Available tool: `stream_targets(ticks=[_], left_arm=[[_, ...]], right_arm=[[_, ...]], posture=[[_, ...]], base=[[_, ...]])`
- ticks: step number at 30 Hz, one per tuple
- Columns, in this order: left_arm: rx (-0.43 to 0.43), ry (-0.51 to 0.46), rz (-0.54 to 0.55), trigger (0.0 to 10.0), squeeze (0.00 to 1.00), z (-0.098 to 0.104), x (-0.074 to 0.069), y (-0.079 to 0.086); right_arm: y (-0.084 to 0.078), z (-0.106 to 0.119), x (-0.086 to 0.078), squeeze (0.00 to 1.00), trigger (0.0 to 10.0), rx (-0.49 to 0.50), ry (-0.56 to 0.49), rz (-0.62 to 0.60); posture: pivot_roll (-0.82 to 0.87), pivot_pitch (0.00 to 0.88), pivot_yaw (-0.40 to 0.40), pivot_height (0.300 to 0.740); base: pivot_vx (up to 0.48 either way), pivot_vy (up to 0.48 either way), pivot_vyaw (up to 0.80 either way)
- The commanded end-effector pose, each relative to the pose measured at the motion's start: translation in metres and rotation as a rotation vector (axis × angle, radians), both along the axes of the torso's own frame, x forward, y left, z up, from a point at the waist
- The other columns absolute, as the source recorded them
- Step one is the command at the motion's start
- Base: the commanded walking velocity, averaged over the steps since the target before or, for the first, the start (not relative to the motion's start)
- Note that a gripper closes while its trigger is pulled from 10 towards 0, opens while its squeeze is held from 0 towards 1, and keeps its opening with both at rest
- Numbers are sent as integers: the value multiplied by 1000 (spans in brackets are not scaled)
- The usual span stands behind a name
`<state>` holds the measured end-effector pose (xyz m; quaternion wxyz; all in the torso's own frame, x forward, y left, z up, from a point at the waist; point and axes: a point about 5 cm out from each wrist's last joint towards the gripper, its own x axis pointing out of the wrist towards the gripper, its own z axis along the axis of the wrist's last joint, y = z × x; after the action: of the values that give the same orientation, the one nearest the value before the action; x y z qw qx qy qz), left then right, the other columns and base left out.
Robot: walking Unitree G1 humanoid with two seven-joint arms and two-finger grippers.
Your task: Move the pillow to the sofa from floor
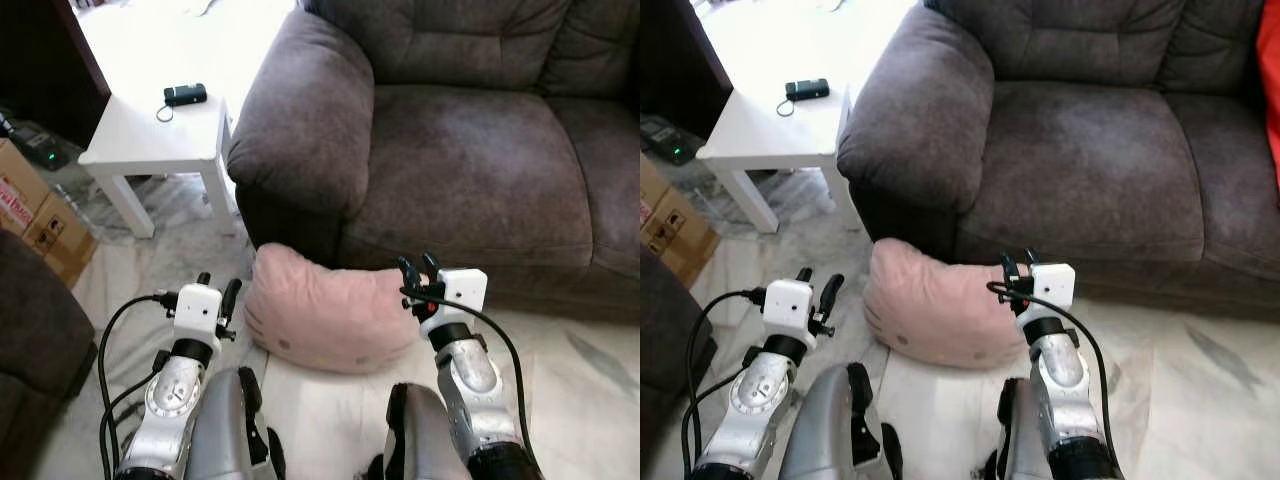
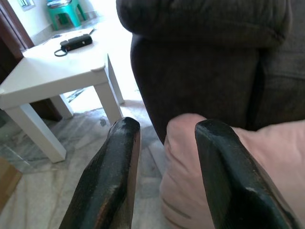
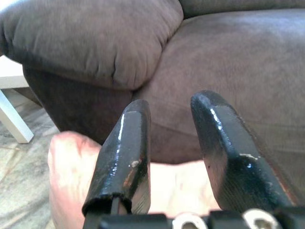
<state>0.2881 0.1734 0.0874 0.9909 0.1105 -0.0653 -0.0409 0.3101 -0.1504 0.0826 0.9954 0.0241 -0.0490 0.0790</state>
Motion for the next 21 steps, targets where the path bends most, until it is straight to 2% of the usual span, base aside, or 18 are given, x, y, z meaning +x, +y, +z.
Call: stream_targets(ticks=[1,16,21], left_arm=[[-7,32,14,10000,0,-6,-3,3],[-5,40,34,10000,0,-7,-2,4],[-2,35,69,10000,0,-6,0,9]], right_arm=[[0,-6,-3,0,10000,-1,19,1],[0,-5,-4,0,10000,-2,17,8],[1,-5,-4,0,10000,0,16,12]], posture=[[60,201,-7,469],[60,202,-8,469],[61,202,-8,469]], base=[[0,0,0],[0,0,0],[0,0,0]])
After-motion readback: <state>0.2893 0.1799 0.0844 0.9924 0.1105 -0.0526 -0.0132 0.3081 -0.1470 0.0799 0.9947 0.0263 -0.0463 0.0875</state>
